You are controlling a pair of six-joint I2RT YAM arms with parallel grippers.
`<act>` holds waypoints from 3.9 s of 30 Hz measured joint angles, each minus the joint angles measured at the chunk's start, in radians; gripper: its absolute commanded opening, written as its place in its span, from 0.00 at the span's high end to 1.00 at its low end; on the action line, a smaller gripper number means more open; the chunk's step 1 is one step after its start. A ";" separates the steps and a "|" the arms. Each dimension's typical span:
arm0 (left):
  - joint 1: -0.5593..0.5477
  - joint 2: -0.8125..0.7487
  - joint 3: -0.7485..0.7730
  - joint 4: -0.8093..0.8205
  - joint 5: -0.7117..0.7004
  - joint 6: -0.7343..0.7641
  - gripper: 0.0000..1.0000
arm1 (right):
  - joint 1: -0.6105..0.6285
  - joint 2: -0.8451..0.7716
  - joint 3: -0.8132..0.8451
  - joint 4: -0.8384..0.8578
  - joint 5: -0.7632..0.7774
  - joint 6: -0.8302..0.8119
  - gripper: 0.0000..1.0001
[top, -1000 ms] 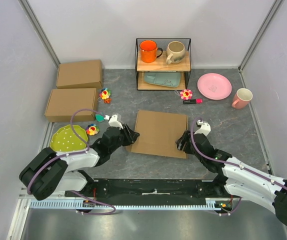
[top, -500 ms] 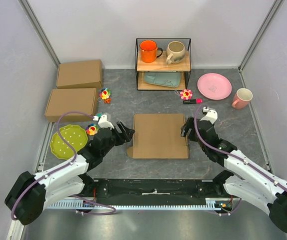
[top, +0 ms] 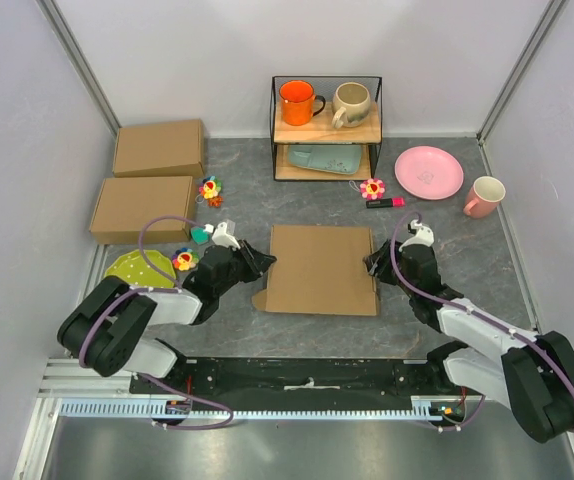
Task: Fold the paper box
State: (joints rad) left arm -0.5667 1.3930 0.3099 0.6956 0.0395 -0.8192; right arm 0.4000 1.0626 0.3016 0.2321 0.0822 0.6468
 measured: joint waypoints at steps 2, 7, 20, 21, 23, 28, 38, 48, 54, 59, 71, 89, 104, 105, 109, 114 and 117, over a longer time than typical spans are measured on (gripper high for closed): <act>0.007 0.039 -0.021 0.090 0.013 -0.016 0.82 | -0.006 0.014 -0.026 0.073 -0.026 0.014 0.54; 0.023 0.141 -0.063 0.307 0.042 -0.051 0.90 | -0.011 0.050 -0.059 0.189 -0.060 0.038 0.62; 0.018 0.182 -0.087 0.414 0.032 -0.081 0.89 | 0.047 0.043 -0.045 0.167 0.047 0.037 0.46; 0.013 0.150 -0.087 0.368 0.032 -0.080 0.85 | 0.053 0.028 -0.036 0.131 0.048 0.034 0.39; -0.004 0.074 -0.087 0.260 0.032 -0.074 0.68 | 0.066 -0.010 -0.014 0.043 0.047 0.023 0.33; -0.038 -0.118 -0.069 -0.011 0.024 -0.040 0.46 | 0.071 -0.078 0.041 -0.122 0.030 0.007 0.22; -0.010 -0.428 -0.035 -0.322 -0.098 -0.001 0.60 | -0.014 -0.218 0.134 -0.311 0.039 -0.040 0.37; -0.006 -0.327 -0.082 -0.371 -0.124 -0.014 0.98 | -0.037 -0.258 0.022 -0.388 0.072 0.046 1.00; -0.006 -0.288 -0.104 -0.343 -0.088 -0.018 0.98 | -0.037 -0.249 -0.041 -0.391 0.031 0.083 1.00; -0.006 -0.283 -0.105 -0.288 -0.071 -0.021 0.98 | -0.037 -0.254 -0.071 -0.360 0.000 0.095 1.00; -0.008 -0.172 -0.105 -0.188 -0.015 -0.032 0.98 | -0.037 -0.299 -0.105 -0.299 -0.052 0.098 0.99; -0.080 -0.207 -0.170 -0.115 0.021 -0.085 0.98 | -0.021 -0.359 -0.131 -0.274 -0.068 0.092 0.99; -0.098 -0.496 -0.185 -0.266 -0.013 -0.088 0.98 | 0.016 -0.507 -0.097 -0.383 -0.060 0.080 0.97; -0.098 -0.520 -0.182 -0.285 -0.015 -0.088 0.98 | 0.016 -0.514 -0.076 -0.401 -0.060 0.081 0.97; -0.098 -0.595 -0.145 -0.370 -0.034 -0.087 0.98 | 0.016 -0.523 -0.002 -0.438 -0.055 0.079 0.96; -0.098 -0.631 -0.092 -0.433 -0.058 -0.086 0.98 | 0.016 -0.511 0.072 -0.446 -0.039 0.078 0.96; -0.098 -0.634 -0.078 -0.456 -0.066 -0.086 0.98 | 0.016 -0.495 0.089 -0.444 -0.035 0.079 0.95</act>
State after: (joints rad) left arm -0.6651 0.7589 0.2321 0.2398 -0.0261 -0.9051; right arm 0.4160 0.5678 0.3901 -0.2119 0.0475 0.7258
